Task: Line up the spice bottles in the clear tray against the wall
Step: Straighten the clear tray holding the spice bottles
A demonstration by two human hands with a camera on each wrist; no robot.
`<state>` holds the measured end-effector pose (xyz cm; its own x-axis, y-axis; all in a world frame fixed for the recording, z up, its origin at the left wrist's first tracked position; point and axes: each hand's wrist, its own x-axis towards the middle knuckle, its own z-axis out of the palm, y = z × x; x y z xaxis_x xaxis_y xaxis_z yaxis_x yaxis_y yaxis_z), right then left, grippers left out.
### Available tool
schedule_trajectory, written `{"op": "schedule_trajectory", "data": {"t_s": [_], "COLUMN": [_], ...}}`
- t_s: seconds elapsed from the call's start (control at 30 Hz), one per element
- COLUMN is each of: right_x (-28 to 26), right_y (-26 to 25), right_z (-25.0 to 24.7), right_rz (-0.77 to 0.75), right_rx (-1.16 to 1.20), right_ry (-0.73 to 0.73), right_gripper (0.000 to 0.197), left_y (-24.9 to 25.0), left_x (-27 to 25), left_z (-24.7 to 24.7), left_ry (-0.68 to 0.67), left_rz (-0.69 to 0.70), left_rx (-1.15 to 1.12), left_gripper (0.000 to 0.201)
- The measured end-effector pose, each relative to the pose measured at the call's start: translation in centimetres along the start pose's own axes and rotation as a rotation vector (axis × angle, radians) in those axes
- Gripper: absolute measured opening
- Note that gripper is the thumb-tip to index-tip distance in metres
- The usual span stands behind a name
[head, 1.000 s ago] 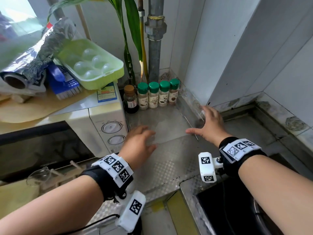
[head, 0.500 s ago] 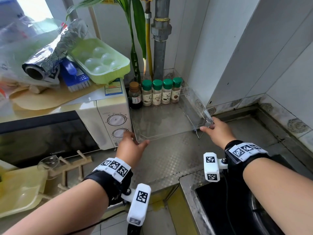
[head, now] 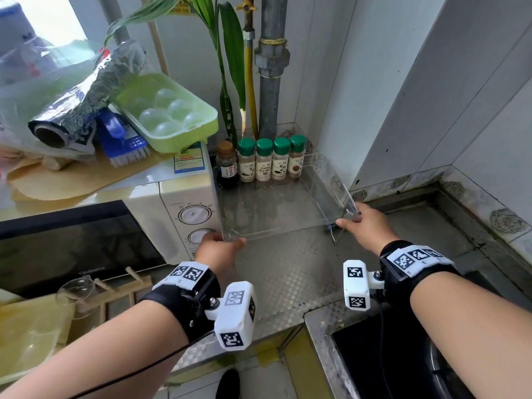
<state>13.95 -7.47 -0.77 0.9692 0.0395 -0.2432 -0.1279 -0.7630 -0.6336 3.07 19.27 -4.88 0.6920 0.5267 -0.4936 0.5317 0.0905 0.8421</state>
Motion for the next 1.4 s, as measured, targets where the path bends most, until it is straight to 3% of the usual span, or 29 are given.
{"op": "schedule_trajectory", "data": {"t_s": [0.13, 0.27, 0.33, 0.4, 0.5, 0.87, 1.4], "right_x": [0.7, 2.5, 3.4, 4.2, 4.6, 5.6, 6.2], "right_y": [0.3, 0.8, 0.8, 0.8, 0.6, 1.2, 2.3], "right_z": [0.1, 1.2, 2.0, 2.5, 2.6, 2.3, 2.6], "right_rz": [0.057, 0.123, 0.186, 0.245, 0.305, 0.305, 0.283], "right_rx": [0.111, 0.239, 0.288, 0.323, 0.359, 0.408, 0.494], "right_ry": [-0.052, 0.034, 0.090, 0.123, 0.150, 0.229, 0.283], "right_gripper": [0.070, 0.025, 0.024, 0.022, 0.030, 0.043, 0.040], "left_y": [-0.2, -0.4, -0.4, -0.3, -0.2, -0.6, -1.3], "left_x": [0.3, 0.3, 0.4, 0.6, 0.7, 0.7, 0.3], "left_z": [-0.1, 0.2, 0.2, 0.2, 0.2, 0.5, 1.1], "left_ry": [-0.033, -0.037, -0.036, -0.059, -0.095, -0.112, -0.089], "left_rz": [-0.012, -0.070, -0.083, -0.093, -0.111, -0.149, -0.176], "left_rx": [-0.095, -0.216, -0.237, -0.264, -0.295, -0.298, -0.316], "left_gripper": [0.039, 0.021, 0.006, 0.012, 0.023, 0.017, 0.011]}}
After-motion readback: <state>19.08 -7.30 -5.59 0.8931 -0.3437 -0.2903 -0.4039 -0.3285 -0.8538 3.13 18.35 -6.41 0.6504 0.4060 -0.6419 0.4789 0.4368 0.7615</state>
